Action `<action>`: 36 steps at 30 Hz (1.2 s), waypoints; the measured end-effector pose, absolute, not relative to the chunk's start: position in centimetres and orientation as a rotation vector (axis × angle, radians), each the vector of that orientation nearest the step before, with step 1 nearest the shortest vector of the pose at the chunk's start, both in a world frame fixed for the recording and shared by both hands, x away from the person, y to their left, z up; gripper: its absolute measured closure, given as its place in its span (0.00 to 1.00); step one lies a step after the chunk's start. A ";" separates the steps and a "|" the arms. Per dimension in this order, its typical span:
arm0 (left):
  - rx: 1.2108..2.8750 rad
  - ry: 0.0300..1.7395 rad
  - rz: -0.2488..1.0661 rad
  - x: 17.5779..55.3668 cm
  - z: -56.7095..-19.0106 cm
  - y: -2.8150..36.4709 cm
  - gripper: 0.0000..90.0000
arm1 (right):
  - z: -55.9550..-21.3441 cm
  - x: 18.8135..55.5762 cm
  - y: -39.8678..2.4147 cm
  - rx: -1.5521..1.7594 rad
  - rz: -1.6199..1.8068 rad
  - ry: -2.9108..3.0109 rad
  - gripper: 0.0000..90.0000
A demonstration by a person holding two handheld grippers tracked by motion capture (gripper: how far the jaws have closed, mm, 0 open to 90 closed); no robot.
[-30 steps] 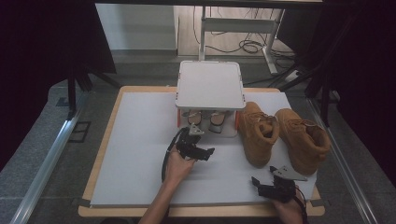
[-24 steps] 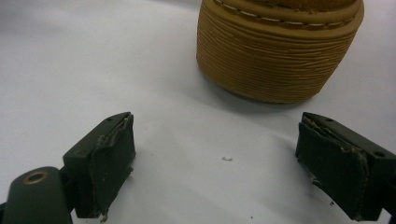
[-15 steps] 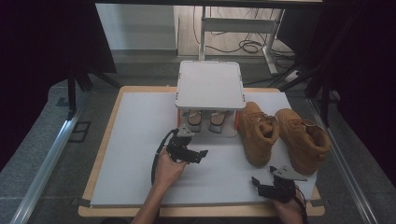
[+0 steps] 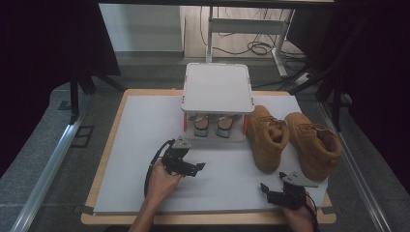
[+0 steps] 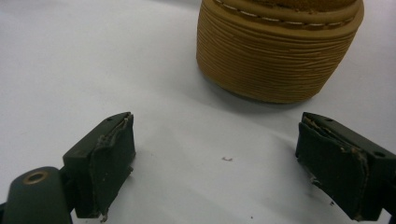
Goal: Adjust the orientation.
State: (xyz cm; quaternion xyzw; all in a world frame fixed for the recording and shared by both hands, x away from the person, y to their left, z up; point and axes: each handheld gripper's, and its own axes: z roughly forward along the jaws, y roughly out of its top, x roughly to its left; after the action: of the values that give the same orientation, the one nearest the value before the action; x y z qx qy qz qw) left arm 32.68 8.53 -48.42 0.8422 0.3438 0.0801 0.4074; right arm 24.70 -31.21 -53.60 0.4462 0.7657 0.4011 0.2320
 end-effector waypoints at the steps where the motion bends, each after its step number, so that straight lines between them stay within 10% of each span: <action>1: 2.122 0.869 0.208 32.5 -48.4 8.8 0.13 | -53.6 24.7 -31.2 1.226 1.102 2.104 0.13; 36: 2.147 1.007 0.293 28.4 -52.3 14.3 0.13 | -53.6 24.7 -31.2 1.233 1.105 2.102 0.13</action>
State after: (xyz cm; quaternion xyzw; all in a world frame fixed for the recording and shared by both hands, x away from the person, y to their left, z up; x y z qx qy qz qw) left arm 28.43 14.32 -52.27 0.8357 0.3921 0.1139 0.3672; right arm 24.70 -31.20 -53.59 0.4485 0.7643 0.4017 0.2310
